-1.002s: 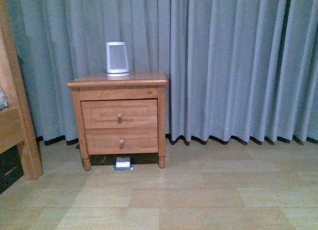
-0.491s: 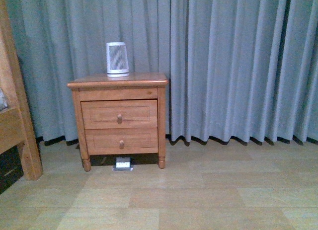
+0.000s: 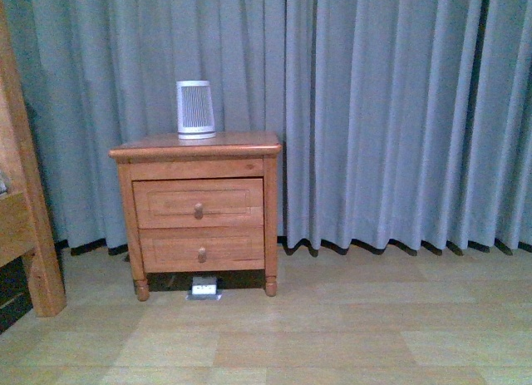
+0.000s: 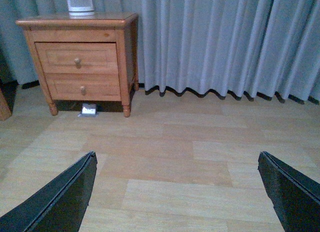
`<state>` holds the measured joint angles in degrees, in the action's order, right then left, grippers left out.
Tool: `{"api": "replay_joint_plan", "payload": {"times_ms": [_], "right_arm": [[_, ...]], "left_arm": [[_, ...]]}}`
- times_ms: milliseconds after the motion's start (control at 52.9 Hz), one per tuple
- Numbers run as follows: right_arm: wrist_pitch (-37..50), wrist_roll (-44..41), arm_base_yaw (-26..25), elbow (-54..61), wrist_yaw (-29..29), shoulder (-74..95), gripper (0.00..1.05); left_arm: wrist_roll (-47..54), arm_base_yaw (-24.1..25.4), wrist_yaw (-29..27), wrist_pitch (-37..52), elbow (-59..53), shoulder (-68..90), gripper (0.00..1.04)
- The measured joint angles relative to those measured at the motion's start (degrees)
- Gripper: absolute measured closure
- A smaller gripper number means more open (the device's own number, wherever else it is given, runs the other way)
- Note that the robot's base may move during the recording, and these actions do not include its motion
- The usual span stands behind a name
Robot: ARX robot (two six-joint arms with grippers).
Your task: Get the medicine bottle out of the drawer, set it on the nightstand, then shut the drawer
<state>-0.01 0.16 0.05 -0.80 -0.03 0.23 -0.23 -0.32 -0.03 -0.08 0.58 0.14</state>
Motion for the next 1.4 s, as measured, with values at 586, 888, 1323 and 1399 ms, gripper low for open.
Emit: {"api": "replay_joint_plan", "payload": {"times_ms": [586, 888, 1323, 1399], "right_arm": [[0.0, -0.02, 0.0, 0.0, 0.0, 0.0, 0.07], [0.0, 0.0, 0.0, 0.0, 0.0, -0.02, 0.07], [0.0, -0.02, 0.0, 0.0, -0.02, 0.0, 0.07], [0.0, 0.0, 0.0, 0.0, 0.0, 0.0, 0.07]], "left_arm": [[0.0, 0.02, -0.04, 0.0, 0.0, 0.0, 0.07], [0.0, 0.0, 0.0, 0.0, 0.0, -0.02, 0.07], [0.0, 0.02, -0.15, 0.0, 0.0, 0.04, 0.07], [-0.98, -0.24, -1.16, -1.09, 0.33, 0.59, 0.07]]}}
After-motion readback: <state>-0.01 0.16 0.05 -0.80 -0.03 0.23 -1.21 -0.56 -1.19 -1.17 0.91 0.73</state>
